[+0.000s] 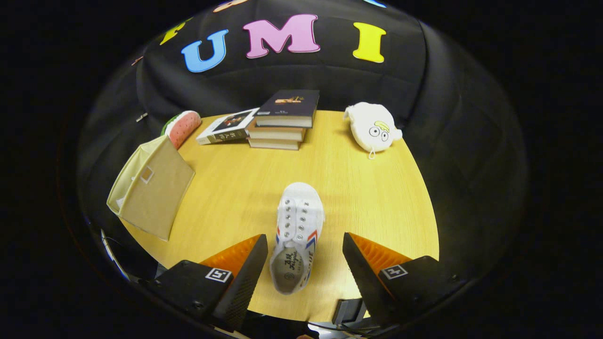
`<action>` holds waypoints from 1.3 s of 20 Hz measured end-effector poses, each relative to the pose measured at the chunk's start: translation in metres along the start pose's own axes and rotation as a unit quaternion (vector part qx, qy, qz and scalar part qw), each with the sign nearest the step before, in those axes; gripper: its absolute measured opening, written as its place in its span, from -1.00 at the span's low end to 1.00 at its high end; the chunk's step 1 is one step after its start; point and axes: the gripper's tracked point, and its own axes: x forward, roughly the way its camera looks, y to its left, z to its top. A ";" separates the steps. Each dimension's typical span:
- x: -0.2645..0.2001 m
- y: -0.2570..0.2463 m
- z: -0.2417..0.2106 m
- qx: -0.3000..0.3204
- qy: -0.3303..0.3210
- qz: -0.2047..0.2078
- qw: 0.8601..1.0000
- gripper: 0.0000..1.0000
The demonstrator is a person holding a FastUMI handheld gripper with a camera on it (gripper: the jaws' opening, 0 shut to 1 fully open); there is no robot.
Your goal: Open the storage box then place both shoes into the box .Put the left shoe in first, then the right shoe, with the right side of both shoes facing outward in a uniform manner.
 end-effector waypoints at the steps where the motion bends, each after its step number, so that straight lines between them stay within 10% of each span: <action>1: 0.006 -0.004 -0.009 0.002 0.009 -0.001 1.000 0.97; 10: 0.054 -0.018 -0.059 -0.020 0.073 -0.001 0.997 0.97; 19: 0.094 -0.006 -0.031 -0.021 0.001 -0.009 1.000 0.90; 25: 0.104 -0.013 -0.025 0.082 -0.004 -0.037 0.996 -0.19; 26: 0.105 -0.019 -0.023 0.125 0.004 -0.036 0.991 -0.74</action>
